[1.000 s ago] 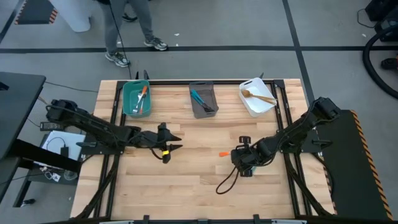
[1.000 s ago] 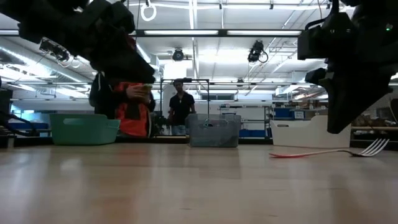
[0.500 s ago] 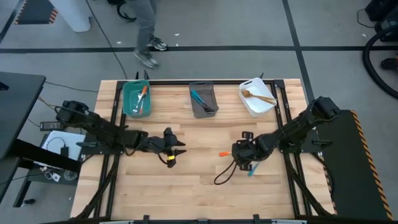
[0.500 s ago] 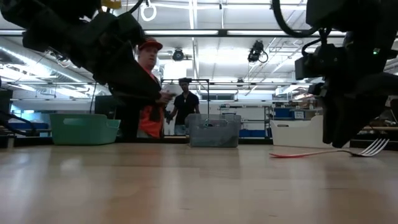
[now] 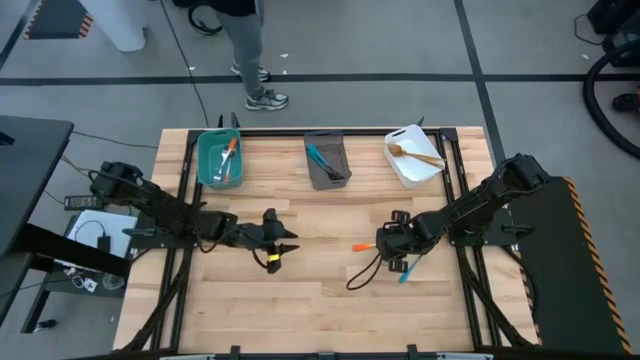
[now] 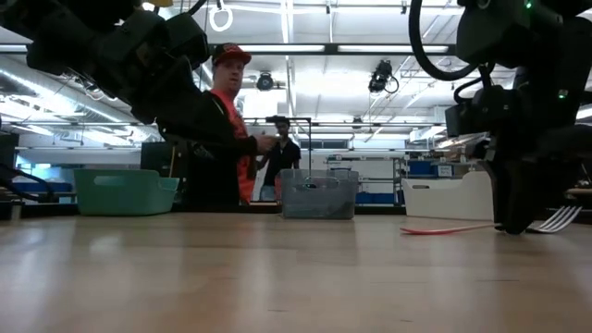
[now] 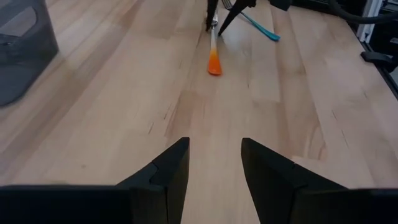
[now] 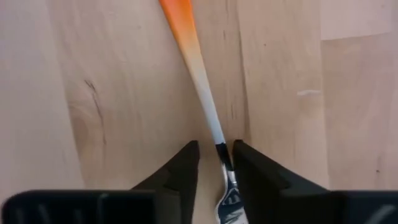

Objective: Sort silverware by color (type)
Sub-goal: Put the orange fork into the green bin

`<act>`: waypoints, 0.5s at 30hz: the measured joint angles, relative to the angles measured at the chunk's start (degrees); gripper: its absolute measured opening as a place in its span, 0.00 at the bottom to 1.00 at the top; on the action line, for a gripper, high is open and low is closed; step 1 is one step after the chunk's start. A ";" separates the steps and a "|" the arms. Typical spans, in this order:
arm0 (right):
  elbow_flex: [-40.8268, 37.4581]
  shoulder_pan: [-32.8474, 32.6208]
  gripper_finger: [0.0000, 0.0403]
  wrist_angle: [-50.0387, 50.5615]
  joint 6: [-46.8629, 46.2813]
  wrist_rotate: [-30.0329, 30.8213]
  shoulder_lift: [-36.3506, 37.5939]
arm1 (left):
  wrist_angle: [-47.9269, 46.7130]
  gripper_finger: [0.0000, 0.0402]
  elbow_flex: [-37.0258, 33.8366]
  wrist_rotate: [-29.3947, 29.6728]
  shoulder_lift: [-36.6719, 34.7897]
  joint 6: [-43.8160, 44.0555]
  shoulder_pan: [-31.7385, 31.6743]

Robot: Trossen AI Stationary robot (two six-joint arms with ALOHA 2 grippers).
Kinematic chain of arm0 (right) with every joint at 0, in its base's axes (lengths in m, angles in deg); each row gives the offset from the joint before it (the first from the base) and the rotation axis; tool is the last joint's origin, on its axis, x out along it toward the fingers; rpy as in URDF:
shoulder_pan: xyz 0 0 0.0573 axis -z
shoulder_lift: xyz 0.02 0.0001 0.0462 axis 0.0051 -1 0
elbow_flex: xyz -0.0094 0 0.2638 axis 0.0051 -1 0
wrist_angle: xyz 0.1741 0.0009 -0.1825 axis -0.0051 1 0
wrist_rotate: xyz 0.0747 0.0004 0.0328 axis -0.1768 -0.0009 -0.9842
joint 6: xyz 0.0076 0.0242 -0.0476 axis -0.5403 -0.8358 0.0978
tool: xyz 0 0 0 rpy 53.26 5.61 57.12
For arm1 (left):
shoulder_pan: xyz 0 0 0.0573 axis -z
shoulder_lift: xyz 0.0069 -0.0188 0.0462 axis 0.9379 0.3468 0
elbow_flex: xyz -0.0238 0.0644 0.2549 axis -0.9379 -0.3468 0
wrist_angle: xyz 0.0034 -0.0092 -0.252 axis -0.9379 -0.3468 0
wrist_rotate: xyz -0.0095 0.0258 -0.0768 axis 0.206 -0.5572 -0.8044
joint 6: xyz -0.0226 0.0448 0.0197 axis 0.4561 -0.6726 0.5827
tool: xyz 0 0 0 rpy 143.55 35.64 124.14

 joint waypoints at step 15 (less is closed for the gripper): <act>0.81 0.00 0.05 -1.51 0.55 -0.55 -0.17 | 9.72 0.39 0.37 -0.03 7.37 -0.31 -0.01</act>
